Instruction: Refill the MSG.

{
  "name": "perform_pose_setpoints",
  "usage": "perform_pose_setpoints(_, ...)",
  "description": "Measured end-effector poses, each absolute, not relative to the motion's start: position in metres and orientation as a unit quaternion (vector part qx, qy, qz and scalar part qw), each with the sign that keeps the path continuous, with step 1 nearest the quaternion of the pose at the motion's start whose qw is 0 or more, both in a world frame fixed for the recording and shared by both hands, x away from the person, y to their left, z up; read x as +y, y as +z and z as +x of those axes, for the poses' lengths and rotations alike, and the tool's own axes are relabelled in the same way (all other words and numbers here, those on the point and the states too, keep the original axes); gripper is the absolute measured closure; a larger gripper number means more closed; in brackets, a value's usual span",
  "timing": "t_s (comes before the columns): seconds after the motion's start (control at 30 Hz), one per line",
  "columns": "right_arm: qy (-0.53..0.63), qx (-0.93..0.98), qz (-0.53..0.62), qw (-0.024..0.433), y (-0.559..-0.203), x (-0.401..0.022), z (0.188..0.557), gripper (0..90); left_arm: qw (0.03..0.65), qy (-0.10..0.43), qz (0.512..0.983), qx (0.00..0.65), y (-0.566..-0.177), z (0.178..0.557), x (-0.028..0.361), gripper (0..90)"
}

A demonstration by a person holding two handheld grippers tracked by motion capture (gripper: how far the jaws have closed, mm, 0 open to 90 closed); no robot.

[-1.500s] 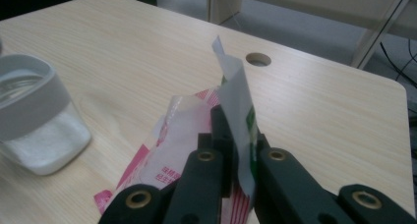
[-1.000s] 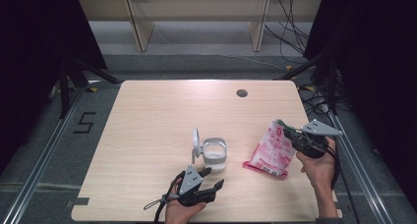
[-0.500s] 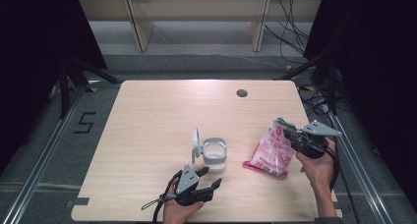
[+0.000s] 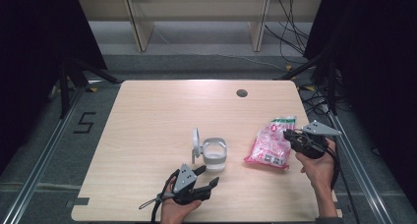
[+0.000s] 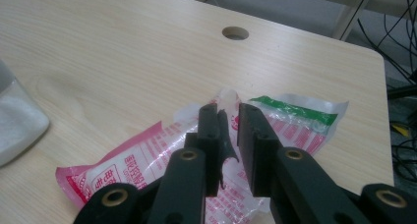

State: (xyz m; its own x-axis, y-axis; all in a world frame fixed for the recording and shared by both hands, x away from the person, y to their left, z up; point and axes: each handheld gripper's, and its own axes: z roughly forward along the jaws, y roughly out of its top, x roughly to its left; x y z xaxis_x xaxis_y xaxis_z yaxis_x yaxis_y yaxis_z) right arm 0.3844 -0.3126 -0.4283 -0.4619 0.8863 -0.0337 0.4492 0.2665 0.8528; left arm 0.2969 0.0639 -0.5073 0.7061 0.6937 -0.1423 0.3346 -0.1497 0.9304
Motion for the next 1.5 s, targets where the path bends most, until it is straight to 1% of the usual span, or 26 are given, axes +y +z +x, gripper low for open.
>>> perform_pose_setpoints(0.07, 0.409, 0.751, 0.441, 0.273, -0.428, -0.313, 0.384, 81.3, 0.553, 0.158, 0.736, 0.357, -0.508, 0.296, 0.063, 39.3)
perform_pose_setpoints(0.17, 0.414, 0.750, 0.441, 0.269, -0.427, -0.313, 0.383, 81.2, 0.553, 0.158, 0.736, 0.357, -0.508, 0.296, 0.064, 39.3)
perform_pose_setpoints(0.3, 0.424, 0.746, 0.439, 0.266, -0.425, -0.313, 0.382, 80.2, 0.552, 0.166, 0.740, 0.347, -0.507, 0.297, 0.066, 39.5)
perform_pose_setpoints(0.33, 0.422, 0.746, 0.440, 0.267, -0.425, -0.312, 0.381, 79.7, 0.559, 0.162, 0.736, 0.346, -0.507, 0.297, 0.066, 39.5)
perform_pose_setpoints(0.4, 0.422, 0.748, 0.430, 0.279, -0.423, -0.311, 0.380, 77.9, 0.553, 0.163, 0.734, 0.360, -0.506, 0.295, 0.066, 39.6)
perform_pose_setpoints(0.5, 0.427, 0.742, 0.442, 0.267, -0.420, -0.306, 0.375, 75.2, 0.554, 0.169, 0.738, 0.345, -0.506, 0.298, 0.070, 39.8)
perform_pose_setpoints(0.53, 0.430, 0.742, 0.438, 0.271, -0.420, -0.305, 0.375, 75.0, 0.553, 0.166, 0.732, 0.361, -0.506, 0.296, 0.070, 40.0)
perform_pose_setpoints(0.63, 0.430, 0.748, 0.424, 0.274, -0.420, -0.304, 0.373, 73.0, 0.553, 0.175, 0.735, 0.352, -0.504, 0.297, 0.074, 40.2)
perform_pose_setpoints(0.67, 0.430, 0.748, 0.428, 0.268, -0.420, -0.302, 0.372, 72.3, 0.554, 0.177, 0.734, 0.351, -0.503, 0.297, 0.075, 40.3)
perform_pose_setpoints(0.77, 0.435, 0.746, 0.431, 0.264, -0.421, -0.299, 0.369, 68.9, 0.554, 0.174, 0.727, 0.365, -0.502, 0.296, 0.077, 40.4)
perform_pose_setpoints(0.8, 0.429, 0.752, 0.418, 0.274, -0.421, -0.300, 0.370, 67.6, 0.557, 0.178, 0.731, 0.352, -0.502, 0.298, 0.079, 40.5)
perform_pose_setpoints(0.9, 0.432, 0.747, 0.426, 0.272, -0.424, -0.297, 0.367, 60.3, 0.551, 0.184, 0.731, 0.358, -0.500, 0.300, 0.083, 40.5)
perform_pose_setpoints(0.93, 0.437, 0.746, 0.430, 0.261, -0.426, -0.296, 0.367, 58.3, 0.552, 0.181, 0.727, 0.365, -0.500, 0.300, 0.083, 40.5)
perform_pose_setpoints(0.97, 0.435, 0.742, 0.436, 0.266, -0.427, -0.295, 0.365, 57.0, 0.557, 0.179, 0.723, 0.367, -0.501, 0.300, 0.083, 40.5)
perform_pose_setpoints(1.0, 0.436, 0.740, 0.443, 0.257, -0.428, -0.293, 0.363, 55.1, 0.550, 0.188, 0.730, 0.359, -0.499, 0.301, 0.086, 40.5)
perform_pose_setpoints(1.03, 0.432, 0.747, 0.428, 0.268, -0.429, -0.295, 0.364, 53.2, 0.551, 0.187, 0.728, 0.364, -0.499, 0.301, 0.087, 40.5)
perform_pose_setpoints(1.07, 0.436, 0.744, 0.434, 0.263, -0.430, -0.293, 0.363, 52.2, 0.556, 0.185, 0.721, 0.370, -0.499, 0.302, 0.087, 40.6)
perform_pose_setpoints(1.17, 0.439, 0.743, 0.430, 0.266, -0.432, -0.290, 0.359, 49.2, 0.550, 0.194, 0.727, 0.362, -0.497, 0.302, 0.093, 41.2)
perform_pose_setpoints(1.27, 0.439, 0.745, 0.430, 0.258, -0.434, -0.285, 0.355, 47.6, 0.546, 0.200, 0.727, 0.365, -0.495, 0.304, 0.099, 42.0)
perform_pose_setpoints(1.4, 0.446, 0.748, 0.425, 0.247, -0.439, -0.279, 0.350, 45.6, 0.552, 0.200, 0.717, 0.375, -0.494, 0.306, 0.104, 45.4)
perform_pose_setpoints(1.43, 0.443, 0.751, 0.425, 0.242, -0.440, -0.278, 0.349, 45.1, 0.544, 0.208, 0.720, 0.378, -0.493, 0.305, 0.107, 46.7)
perform_pose_setpoints(1.5, 0.444, 0.751, 0.423, 0.244, -0.443, -0.276, 0.347, 44.5, 0.545, 0.210, 0.719, 0.377, -0.493, 0.306, 0.109, 48.7)
